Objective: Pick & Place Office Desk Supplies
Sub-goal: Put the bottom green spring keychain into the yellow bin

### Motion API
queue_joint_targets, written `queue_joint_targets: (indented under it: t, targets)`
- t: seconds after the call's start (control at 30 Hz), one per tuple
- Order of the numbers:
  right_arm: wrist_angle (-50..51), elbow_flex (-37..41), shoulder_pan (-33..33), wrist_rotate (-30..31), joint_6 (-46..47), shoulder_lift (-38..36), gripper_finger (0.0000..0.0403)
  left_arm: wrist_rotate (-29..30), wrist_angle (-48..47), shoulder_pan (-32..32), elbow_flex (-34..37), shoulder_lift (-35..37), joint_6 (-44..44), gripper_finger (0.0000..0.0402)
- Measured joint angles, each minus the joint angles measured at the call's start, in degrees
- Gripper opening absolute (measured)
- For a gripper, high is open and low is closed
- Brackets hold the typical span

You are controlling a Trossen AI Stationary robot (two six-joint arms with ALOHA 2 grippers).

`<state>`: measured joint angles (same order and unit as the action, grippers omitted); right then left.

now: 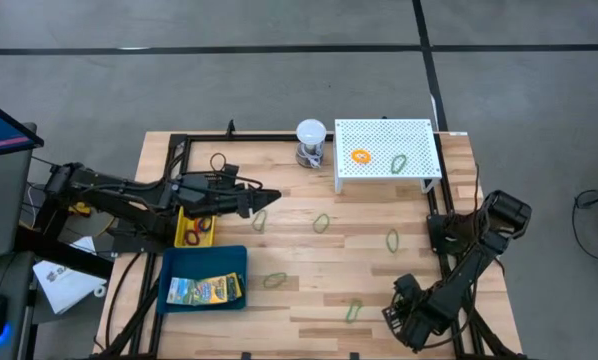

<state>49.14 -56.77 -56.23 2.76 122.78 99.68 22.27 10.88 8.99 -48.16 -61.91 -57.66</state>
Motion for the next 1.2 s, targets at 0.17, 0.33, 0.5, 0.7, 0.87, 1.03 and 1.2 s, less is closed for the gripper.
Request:
queue_joint_targets:
  t: [0.17,0.33,0.5,0.7,0.87,1.03,1.2]
  targets:
    - [-0.20,-0.07,-0.67,0.27,-2.00,-0.35,0.0013,0.30,0.10,0.00,0.00,0.00,-0.01,0.0182]
    - [-0.13,-0.04,-0.11,4.56,-7.64,-3.42,0.0004,0.28,0.08,0.70,0.00,0.00,0.89,0.0182]
    - [1.17,-0.04,4.39,15.08,-17.50,-11.40,0.0002,-3.13,0.28,3.76,0.00,-0.40,3.67,0.0182]
    - [-3.28,-0.04,14.06,24.51,-35.11,-24.04,0.0001,-3.66,0.48,10.30,0.04,-3.42,6.29,0.0182]
    - [-15.81,-0.04,23.81,23.70,-51.18,-32.56,0.0001,3.18,6.37,15.60,0.00,-9.31,10.49,0.0182]
    - [-24.56,-0.07,32.79,17.18,-60.32,-35.39,0.0001,7.23,12.16,17.14,-6.37,-17.69,19.83,0.0185]
    - [-31.62,-0.04,38.61,9.90,-63.44,-33.50,0.0000,8.20,7.81,16.28,-17.68,-25.99,33.58,0.0211]
